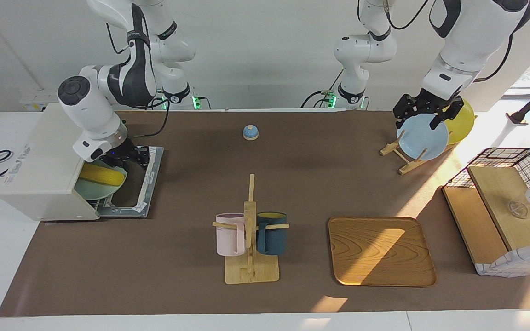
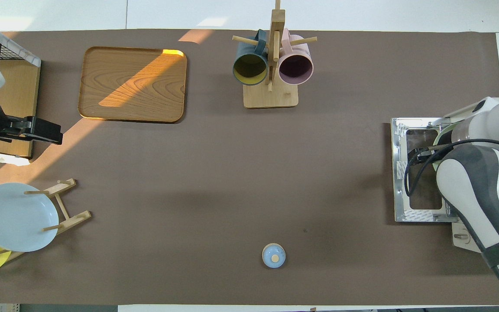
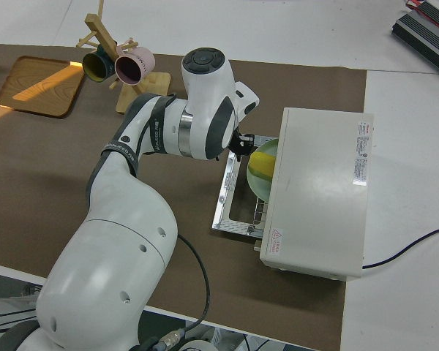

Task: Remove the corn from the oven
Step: 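Insert the right gripper into the oven toward the green plate, then grasp the green plate rim with the right gripper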

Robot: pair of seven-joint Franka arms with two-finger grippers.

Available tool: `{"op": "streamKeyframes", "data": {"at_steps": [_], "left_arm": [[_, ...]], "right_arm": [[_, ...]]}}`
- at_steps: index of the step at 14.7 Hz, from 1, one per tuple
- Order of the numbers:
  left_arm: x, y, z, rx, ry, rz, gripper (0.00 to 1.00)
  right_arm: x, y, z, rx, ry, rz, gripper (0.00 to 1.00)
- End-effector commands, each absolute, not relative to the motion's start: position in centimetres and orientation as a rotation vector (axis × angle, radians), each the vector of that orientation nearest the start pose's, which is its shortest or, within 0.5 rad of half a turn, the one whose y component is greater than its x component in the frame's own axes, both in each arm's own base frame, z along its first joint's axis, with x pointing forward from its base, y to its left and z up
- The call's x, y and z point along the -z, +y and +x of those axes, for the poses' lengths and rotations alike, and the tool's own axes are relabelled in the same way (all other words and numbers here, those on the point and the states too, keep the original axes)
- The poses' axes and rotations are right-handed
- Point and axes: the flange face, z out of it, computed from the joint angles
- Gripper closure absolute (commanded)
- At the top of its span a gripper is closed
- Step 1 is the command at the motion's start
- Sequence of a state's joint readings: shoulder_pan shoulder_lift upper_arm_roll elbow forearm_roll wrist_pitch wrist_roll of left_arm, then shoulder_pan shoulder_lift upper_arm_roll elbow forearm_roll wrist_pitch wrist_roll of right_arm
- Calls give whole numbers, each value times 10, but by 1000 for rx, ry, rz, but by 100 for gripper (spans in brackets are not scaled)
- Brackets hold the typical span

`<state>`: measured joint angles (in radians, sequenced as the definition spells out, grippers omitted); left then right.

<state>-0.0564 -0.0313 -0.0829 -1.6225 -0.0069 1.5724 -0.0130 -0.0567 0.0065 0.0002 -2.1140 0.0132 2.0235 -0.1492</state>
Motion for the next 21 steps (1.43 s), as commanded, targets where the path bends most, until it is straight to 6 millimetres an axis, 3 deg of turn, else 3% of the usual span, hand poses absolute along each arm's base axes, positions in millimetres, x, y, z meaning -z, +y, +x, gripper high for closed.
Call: {"op": "streamKeyframes", "data": {"at_steps": [1, 5, 10, 19, 21], "left_arm": [[-622, -74, 532, -38, 186, -3147, 0], [-622, -74, 532, -38, 186, -3147, 0], [-622, -74, 532, -38, 186, -3147, 0], [-622, -74, 532, -38, 186, -3147, 0], [-622, -74, 532, -38, 186, -3147, 0]], "right_arm": [[-407, -42, 516, -136, -194, -3153, 46], [-406, -47, 513, -166, -248, -3205, 48], [-389, -62, 502, -153, -274, -3200, 66], [-375, -67, 495, -131, -342, -3191, 67], [-376, -68, 494, -127, -345, -3192, 77]]}}
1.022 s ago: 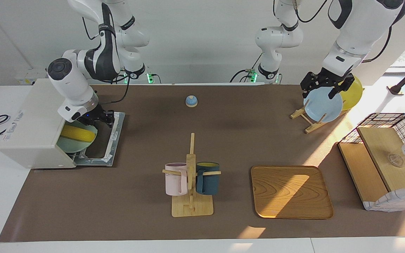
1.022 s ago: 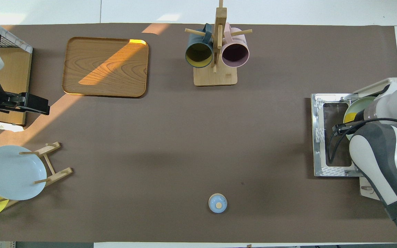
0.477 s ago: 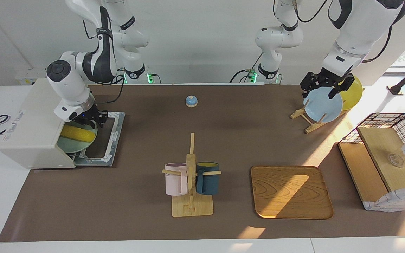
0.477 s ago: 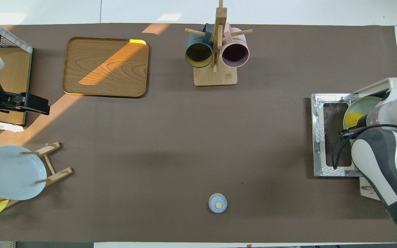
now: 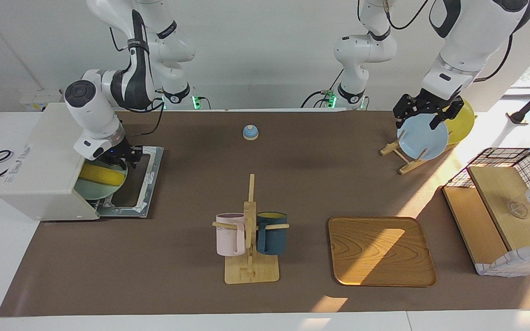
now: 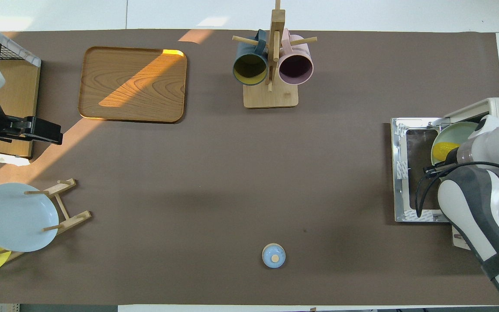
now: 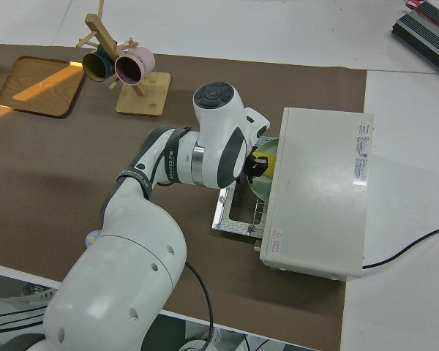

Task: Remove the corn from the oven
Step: 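Grasp the green plate rim with the right gripper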

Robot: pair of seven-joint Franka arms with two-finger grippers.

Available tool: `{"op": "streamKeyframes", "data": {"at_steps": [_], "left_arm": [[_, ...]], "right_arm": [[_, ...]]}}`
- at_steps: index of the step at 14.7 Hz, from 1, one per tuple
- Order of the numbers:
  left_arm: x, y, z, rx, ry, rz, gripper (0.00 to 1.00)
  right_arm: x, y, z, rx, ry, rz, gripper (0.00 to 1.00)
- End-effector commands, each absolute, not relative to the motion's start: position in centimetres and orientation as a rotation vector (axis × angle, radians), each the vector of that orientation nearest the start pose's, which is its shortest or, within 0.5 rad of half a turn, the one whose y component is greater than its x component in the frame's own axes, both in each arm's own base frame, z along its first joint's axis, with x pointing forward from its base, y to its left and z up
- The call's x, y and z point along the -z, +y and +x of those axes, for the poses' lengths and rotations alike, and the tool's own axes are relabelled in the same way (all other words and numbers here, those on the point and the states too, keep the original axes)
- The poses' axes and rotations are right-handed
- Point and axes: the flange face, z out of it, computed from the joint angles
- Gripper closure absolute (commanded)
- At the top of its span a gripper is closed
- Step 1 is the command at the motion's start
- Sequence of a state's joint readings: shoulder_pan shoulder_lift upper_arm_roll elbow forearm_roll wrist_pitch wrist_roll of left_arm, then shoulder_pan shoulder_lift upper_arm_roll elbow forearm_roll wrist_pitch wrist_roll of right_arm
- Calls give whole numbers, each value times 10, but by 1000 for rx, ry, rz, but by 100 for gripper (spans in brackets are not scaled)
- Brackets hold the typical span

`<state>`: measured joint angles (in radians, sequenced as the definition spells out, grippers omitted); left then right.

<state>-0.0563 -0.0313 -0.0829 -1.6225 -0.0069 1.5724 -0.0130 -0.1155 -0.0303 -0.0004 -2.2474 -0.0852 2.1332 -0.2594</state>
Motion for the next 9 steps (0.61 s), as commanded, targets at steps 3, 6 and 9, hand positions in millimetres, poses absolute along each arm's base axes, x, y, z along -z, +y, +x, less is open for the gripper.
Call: {"op": "streamKeyframes", "data": {"at_steps": [3, 6, 9], "left_arm": [[-622, -74, 532, -38, 186, -3147, 0], [-622, -74, 532, -38, 186, -3147, 0], [-622, -74, 532, -38, 186, -3147, 0]], "right_arm": [[-373, -72, 490, -140, -340, -3189, 100], [-375, -67, 492, -141, -376, -3188, 100], [-392, -16, 511, -129, -475, -3186, 100]]}}
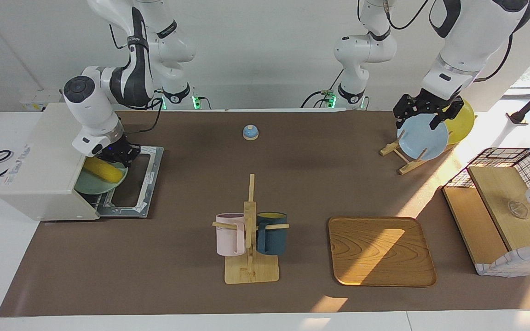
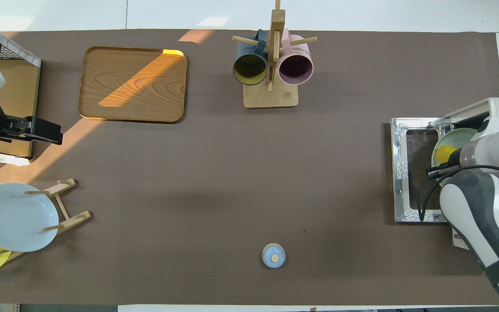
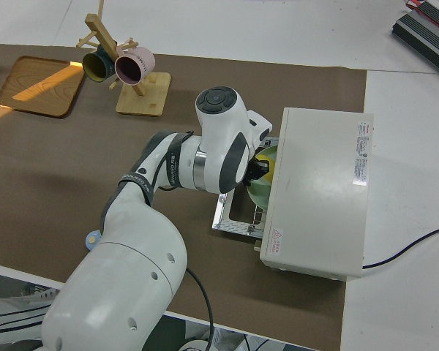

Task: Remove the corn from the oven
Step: 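Grasp the green plate rim with the right gripper, then pull the plate with corn out of the oven with the right gripper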

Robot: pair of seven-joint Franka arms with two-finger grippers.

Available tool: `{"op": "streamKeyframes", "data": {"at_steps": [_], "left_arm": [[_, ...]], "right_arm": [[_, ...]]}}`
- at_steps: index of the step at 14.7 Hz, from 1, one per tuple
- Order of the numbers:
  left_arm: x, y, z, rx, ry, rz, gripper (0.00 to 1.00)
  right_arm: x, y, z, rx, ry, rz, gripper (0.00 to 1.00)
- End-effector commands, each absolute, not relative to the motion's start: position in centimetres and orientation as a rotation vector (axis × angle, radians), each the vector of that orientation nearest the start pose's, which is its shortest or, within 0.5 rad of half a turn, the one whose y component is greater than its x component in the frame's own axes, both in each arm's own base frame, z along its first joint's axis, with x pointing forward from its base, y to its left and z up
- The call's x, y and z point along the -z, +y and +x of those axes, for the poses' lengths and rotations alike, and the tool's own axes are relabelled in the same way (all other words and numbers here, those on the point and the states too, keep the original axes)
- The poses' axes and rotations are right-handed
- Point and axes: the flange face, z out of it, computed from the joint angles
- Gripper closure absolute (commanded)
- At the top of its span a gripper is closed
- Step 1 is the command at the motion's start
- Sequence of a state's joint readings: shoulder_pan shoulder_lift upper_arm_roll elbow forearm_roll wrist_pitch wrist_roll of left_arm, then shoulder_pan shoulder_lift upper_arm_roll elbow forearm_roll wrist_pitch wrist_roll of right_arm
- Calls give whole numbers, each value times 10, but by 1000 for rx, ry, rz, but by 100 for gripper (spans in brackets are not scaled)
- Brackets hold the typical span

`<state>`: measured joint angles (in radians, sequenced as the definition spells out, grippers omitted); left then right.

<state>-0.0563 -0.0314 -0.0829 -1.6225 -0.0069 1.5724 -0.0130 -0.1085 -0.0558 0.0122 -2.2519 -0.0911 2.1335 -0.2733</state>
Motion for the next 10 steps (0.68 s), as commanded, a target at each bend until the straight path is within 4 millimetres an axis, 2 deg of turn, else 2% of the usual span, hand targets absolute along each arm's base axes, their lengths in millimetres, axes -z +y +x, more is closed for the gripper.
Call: {"op": "streamKeyframes", "data": {"at_steps": [1, 4, 7, 10], "left_arm": [[-622, -74, 532, -38, 186, -3147, 0], [-622, -74, 532, -38, 186, -3147, 0], [-622, -74, 532, -38, 186, -3147, 0], [-622, -74, 532, -38, 186, -3147, 0]], "right_arm": [[-398, -1, 516, -133, -460, -3203, 100], [-414, 70, 527, -191, -456, -3263, 100], [-425, 130, 546, -205, -409, -3288, 100], [-431, 190, 547, -148, -339, -3301, 100]]}}
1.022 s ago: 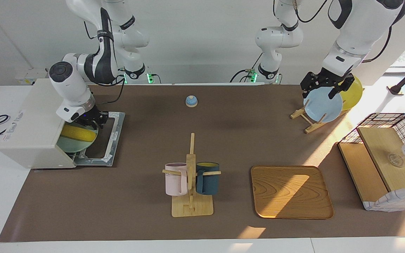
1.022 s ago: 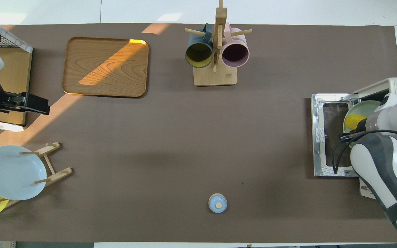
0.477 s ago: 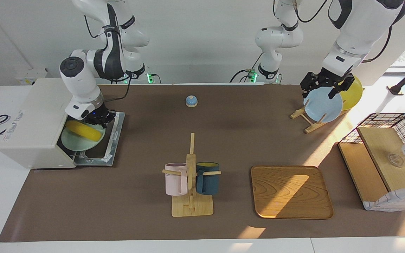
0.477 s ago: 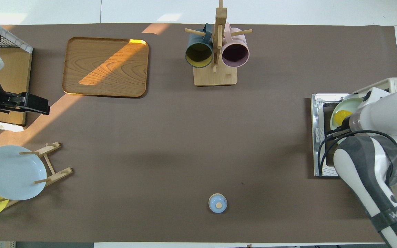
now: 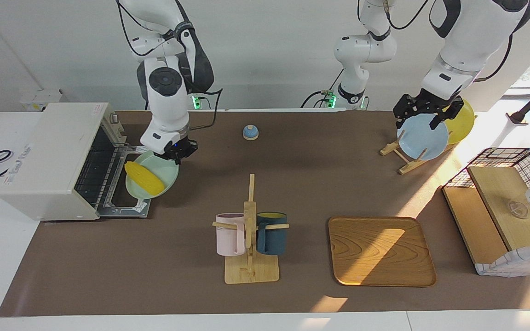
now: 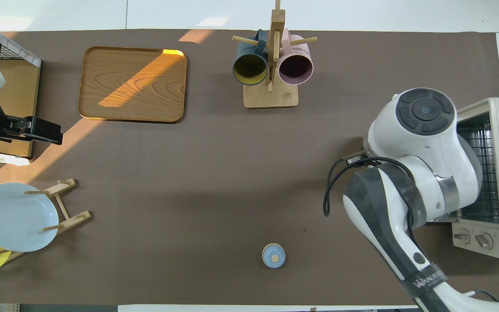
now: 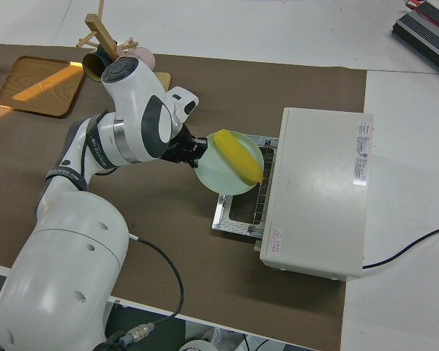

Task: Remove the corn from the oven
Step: 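Pull the plate with corn out of the oven with the right gripper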

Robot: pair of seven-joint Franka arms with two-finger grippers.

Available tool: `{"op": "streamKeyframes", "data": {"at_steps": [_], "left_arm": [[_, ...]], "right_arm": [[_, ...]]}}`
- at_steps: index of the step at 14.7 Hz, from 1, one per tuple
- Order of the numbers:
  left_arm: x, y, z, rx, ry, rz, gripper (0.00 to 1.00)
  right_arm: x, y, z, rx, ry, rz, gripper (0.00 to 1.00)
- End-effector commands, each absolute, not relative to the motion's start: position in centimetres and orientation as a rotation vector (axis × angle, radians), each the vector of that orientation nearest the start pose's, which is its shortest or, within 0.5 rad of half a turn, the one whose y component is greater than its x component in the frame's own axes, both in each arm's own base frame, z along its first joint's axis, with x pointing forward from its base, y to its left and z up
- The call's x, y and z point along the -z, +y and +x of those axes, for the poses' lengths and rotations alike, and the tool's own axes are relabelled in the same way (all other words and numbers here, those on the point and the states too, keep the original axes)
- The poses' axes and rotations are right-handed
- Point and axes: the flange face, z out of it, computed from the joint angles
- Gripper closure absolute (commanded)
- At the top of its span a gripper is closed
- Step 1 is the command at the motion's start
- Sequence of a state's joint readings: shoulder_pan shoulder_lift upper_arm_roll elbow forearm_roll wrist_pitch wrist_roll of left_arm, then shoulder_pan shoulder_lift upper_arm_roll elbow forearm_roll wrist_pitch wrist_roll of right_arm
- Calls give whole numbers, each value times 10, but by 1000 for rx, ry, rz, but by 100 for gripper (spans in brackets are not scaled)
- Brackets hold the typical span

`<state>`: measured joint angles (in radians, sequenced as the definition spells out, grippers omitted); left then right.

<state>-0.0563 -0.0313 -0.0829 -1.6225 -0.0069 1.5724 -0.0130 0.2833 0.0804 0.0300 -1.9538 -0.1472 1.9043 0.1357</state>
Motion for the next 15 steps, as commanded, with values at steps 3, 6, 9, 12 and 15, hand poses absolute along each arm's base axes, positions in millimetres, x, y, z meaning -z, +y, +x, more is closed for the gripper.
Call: {"op": "streamKeyframes", "data": {"at_steps": [3, 6, 9, 12, 15], "left_arm": [[-622, -74, 532, -38, 186, -3147, 0], [-622, -74, 532, -38, 186, -3147, 0], [-622, -74, 532, -38, 186, -3147, 0], [-622, -74, 532, -40, 183, -3147, 0], [-622, -79, 531, -38, 200, -3146, 0]], "right_arm": [[-433, 263, 554, -142, -266, -3320, 100], [-411, 352, 550, -120, -136, -3347, 100], [-386, 404, 531, -49, -23, -3310, 100], [-356, 422, 520, -16, -4, -3260, 100], [-346, 429, 518, -9, 89, -3143, 100]]}}
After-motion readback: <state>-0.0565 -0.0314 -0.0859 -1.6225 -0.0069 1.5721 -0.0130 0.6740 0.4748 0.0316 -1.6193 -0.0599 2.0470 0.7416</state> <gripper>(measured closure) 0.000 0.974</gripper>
